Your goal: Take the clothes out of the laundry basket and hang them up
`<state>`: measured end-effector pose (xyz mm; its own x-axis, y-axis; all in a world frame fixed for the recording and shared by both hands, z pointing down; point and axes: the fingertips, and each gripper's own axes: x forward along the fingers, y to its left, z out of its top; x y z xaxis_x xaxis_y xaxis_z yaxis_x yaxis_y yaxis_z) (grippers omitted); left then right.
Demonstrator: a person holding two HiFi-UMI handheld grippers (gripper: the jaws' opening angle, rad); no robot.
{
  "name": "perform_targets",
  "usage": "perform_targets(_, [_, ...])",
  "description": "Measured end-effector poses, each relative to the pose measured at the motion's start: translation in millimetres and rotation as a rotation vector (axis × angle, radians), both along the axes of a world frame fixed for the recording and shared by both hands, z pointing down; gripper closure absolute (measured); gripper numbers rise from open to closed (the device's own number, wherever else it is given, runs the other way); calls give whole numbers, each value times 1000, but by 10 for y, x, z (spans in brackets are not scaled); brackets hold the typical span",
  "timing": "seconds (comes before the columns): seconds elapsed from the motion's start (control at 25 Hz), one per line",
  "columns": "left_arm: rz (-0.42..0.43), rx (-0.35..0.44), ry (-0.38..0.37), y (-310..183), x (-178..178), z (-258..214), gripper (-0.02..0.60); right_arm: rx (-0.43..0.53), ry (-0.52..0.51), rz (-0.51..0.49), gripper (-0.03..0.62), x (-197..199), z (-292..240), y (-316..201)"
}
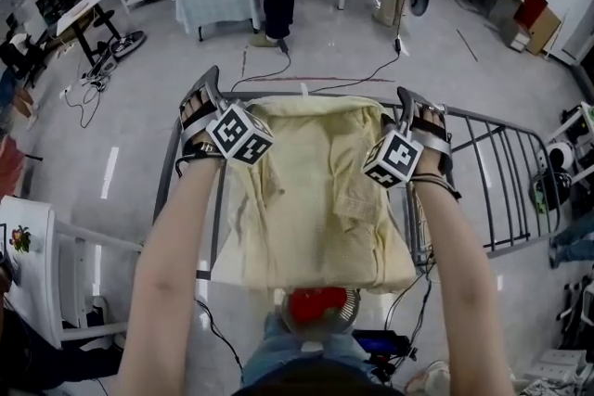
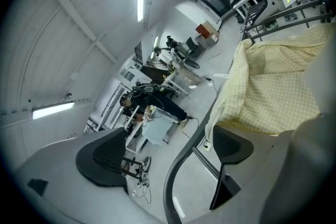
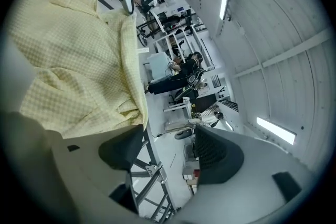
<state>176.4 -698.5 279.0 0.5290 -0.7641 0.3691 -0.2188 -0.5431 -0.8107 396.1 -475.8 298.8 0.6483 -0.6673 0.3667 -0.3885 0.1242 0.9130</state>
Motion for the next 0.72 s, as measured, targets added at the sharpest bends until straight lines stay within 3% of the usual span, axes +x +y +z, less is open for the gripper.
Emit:
perform_targets(0.28, [6, 30, 29, 357, -192, -270, 74, 71, 2, -27, 298, -257, -306, 405])
perform_targets(0.56, [-13, -3, -26, 609, -369, -240, 71, 96, -12, -70, 299, -424, -456, 750])
perform_targets(0.72, [-29, -12, -15, 709, -509, -199, 71, 111, -26, -81, 299, -529, -464, 839])
